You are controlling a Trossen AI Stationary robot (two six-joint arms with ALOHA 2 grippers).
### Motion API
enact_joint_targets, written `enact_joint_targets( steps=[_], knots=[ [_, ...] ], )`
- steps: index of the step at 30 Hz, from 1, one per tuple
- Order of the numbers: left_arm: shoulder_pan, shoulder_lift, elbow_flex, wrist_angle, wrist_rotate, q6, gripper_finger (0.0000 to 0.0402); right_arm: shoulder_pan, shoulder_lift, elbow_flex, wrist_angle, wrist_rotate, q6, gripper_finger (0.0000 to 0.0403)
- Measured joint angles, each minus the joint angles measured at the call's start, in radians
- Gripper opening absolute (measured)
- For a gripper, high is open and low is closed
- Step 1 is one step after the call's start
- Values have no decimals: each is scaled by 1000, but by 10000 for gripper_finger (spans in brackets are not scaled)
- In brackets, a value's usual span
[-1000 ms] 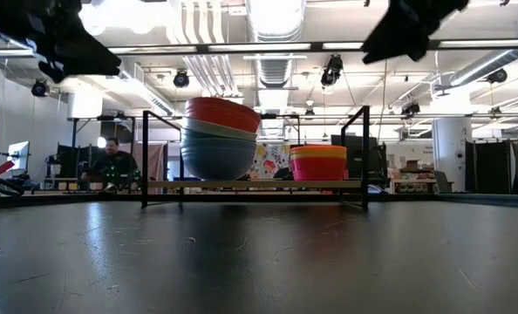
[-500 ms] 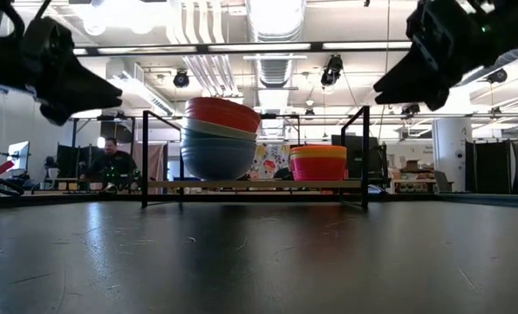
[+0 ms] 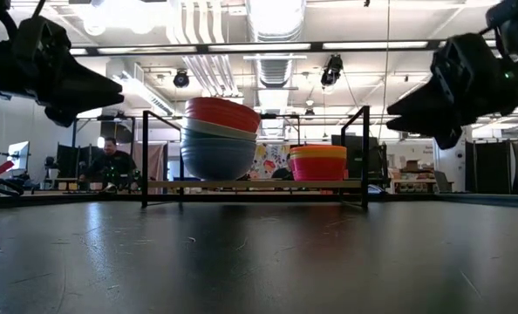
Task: Place and stack bowls onto a shelf
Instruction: Return to Home Position
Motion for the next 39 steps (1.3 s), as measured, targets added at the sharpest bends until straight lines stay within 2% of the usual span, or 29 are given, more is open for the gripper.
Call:
enact_joint_targets(
  steps=[5,13,28,39],
  knots=[
    [0,0,16,1,-2,19,130,0,-1,-48,33,-1,35,171],
    [0,12,17,0,-2,14,130,0,0,-49,-33,-3,25,171],
    [0,36,17,-1,-4,11,130,0,-18,-49,-55,-4,17,171],
    [0,-134,-6,-2,-5,11,130,-1,-197,-50,-76,-3,17,171]
  ],
)
